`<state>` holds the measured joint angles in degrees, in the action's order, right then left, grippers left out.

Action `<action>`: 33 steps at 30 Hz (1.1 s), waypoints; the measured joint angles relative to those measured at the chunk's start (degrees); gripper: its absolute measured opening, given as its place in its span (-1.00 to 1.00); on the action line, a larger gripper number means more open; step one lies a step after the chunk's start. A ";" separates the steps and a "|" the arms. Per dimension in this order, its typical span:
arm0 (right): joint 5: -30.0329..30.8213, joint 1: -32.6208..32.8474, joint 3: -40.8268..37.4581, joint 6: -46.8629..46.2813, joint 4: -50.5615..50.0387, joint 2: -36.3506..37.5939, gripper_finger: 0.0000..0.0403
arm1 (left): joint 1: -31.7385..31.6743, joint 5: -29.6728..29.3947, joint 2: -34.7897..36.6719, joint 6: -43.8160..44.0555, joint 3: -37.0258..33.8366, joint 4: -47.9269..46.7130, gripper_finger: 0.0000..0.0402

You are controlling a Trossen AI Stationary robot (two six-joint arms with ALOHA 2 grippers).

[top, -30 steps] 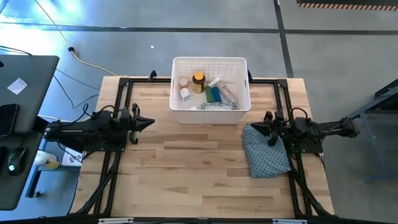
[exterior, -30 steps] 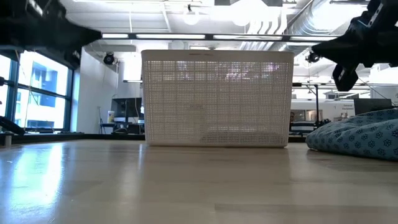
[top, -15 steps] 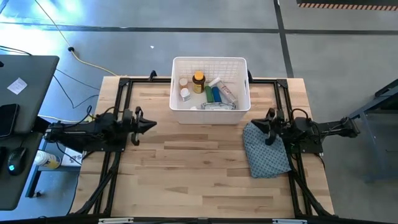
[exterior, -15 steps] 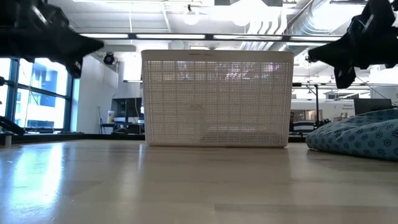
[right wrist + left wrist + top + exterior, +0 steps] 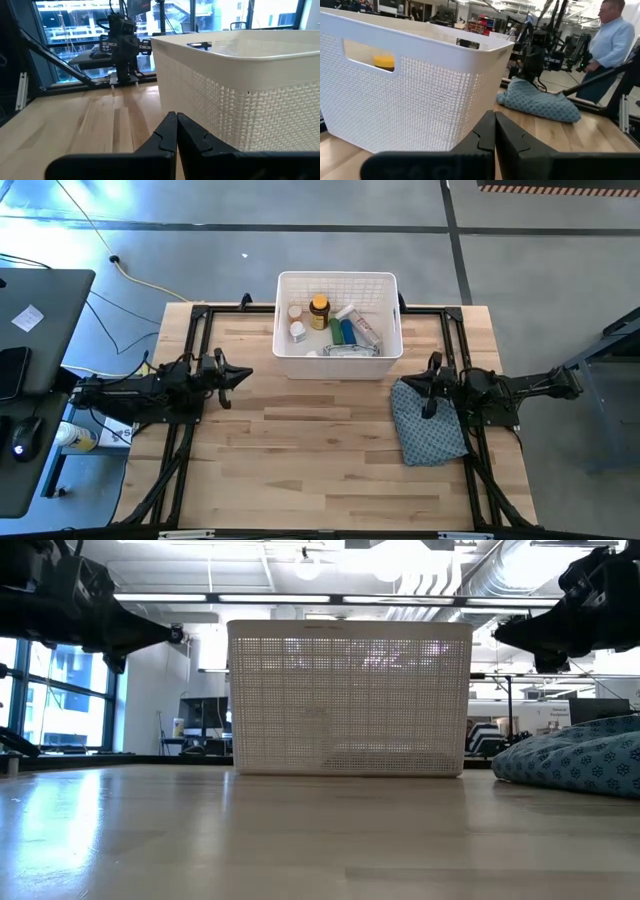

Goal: Pick & place medical supplies in basket/bin
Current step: Return to Home Position

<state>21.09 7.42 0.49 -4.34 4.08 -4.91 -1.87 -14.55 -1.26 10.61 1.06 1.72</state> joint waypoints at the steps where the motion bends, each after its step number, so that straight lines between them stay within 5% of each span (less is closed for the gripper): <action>1: -0.07 0.00 0.00 0.00 0.01 0.05 -1.00 | 0.00 0.00 0.00 0.01 0.00 0.00 -0.80; 22: -0.86 -0.02 -0.02 -0.11 0.07 0.05 -1.00 | 0.00 0.00 0.00 0.14 0.07 -0.20 -0.76; 27: 0.47 -0.02 -0.02 7.21 1.04 0.05 -1.00 | 0.00 -0.02 0.00 0.14 0.09 -0.23 -0.78; 33: -11.83 -0.04 -0.02 -2.54 6.62 0.07 -1.00 | 0.00 -0.02 0.00 0.14 0.09 -0.24 -0.80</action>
<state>9.26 7.39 0.47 -6.88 10.70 -4.84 -1.87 -14.57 -1.26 10.74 1.15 1.48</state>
